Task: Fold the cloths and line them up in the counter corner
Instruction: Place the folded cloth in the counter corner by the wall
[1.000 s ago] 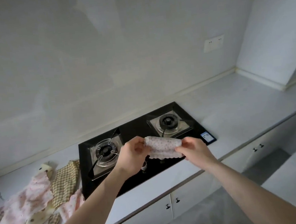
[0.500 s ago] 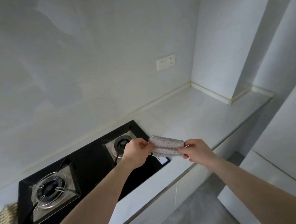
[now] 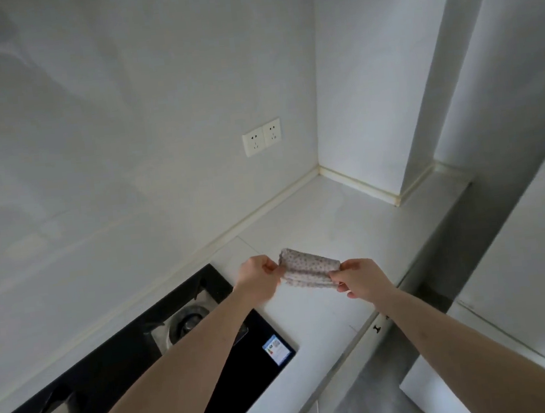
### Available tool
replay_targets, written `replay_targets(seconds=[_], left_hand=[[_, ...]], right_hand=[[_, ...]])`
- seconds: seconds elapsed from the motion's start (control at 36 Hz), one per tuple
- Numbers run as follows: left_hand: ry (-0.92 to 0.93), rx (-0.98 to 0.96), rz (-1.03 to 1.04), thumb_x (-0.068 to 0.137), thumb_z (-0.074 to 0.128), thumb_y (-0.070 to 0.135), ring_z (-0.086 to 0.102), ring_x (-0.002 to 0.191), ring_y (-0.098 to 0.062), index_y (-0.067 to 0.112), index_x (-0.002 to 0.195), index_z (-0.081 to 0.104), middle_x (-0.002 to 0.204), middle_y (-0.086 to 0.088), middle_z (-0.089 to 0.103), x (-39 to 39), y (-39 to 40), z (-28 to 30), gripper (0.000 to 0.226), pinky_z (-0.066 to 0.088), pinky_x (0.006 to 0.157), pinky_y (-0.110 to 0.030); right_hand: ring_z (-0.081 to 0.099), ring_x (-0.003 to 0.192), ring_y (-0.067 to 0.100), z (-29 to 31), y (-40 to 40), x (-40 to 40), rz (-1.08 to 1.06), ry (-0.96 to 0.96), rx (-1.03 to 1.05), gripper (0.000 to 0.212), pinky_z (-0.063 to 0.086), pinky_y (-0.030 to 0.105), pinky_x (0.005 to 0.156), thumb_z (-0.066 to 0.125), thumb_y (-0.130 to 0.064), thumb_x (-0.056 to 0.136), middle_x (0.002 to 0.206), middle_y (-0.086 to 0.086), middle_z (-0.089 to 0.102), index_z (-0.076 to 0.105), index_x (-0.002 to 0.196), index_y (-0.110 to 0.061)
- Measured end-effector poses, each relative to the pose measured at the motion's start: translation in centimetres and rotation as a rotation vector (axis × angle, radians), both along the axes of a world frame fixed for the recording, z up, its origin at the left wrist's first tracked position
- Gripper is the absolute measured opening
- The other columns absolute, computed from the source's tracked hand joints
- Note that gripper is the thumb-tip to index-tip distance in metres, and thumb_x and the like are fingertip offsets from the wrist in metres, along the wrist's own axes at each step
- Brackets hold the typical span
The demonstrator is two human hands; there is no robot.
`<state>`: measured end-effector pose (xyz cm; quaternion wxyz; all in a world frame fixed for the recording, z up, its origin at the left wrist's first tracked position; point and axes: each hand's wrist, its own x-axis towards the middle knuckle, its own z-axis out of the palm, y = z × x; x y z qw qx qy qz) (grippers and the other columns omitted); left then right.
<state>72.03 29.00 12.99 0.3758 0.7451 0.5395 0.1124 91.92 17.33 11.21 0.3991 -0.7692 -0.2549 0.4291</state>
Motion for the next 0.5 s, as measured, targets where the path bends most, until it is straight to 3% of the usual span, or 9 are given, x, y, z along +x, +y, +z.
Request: replay_targets(seconds=[0.11, 0.28, 0.39, 0.5], left_hand=[[-0.027, -0.029, 0.045, 0.095, 0.065, 0.037, 0.061, 0.076, -0.015, 0.017, 0.090, 0.069, 0.091, -0.003, 0.071, 3.4, 1.1, -1.9, 0.021, 0.046, 0.057, -0.023], [-0.016, -0.037, 0.082, 0.094, 0.065, 0.029, 0.060, 0.079, -0.013, 0.021, 0.091, 0.067, 0.098, 0.000, 0.068, 7.7, 4.1, -3.9, 0.009, 0.046, 0.055, -0.018], [0.098, -0.082, 0.057, 0.090, 0.065, 0.033, 0.063, 0.091, -0.015, 0.028, 0.095, 0.064, 0.104, 0.005, 0.065, 9.6, 6.2, -6.0, 0.006, 0.056, 0.080, -0.029], [0.237, -0.126, -0.018, 0.093, 0.064, 0.035, 0.057, 0.112, -0.016, 0.024, 0.122, 0.061, 0.124, 0.005, 0.062, 11.1, 7.8, -8.3, 0.031, 0.047, 0.099, -0.030]], right_hand=[[0.047, 0.048, 0.016, -1.1, 1.8, 2.9, -0.076, 0.055, -0.023, 0.020, 0.036, 0.022, 0.046, 0.079, -0.014, 0.082, 0.054, 0.004, 0.053, 0.064, 0.069, -0.012], [0.061, 0.058, 0.016, -3.8, 5.6, 8.5, -0.175, 0.084, -0.027, 0.021, 0.047, 0.021, 0.048, 0.079, -0.019, 0.083, 0.072, 0.009, 0.068, 0.072, 0.099, -0.007], [0.061, 0.063, 0.015, -6.7, 7.7, 12.3, -0.228, 0.099, -0.085, 0.018, 0.049, 0.024, 0.054, 0.074, -0.016, 0.089, 0.078, 0.009, 0.068, 0.069, 0.104, -0.008], [0.067, 0.076, 0.018, -9.5, 10.0, 16.2, -0.257, 0.085, -0.163, 0.013, 0.059, 0.033, 0.073, 0.067, -0.014, 0.093, 0.080, 0.006, 0.069, 0.065, 0.104, -0.008]])
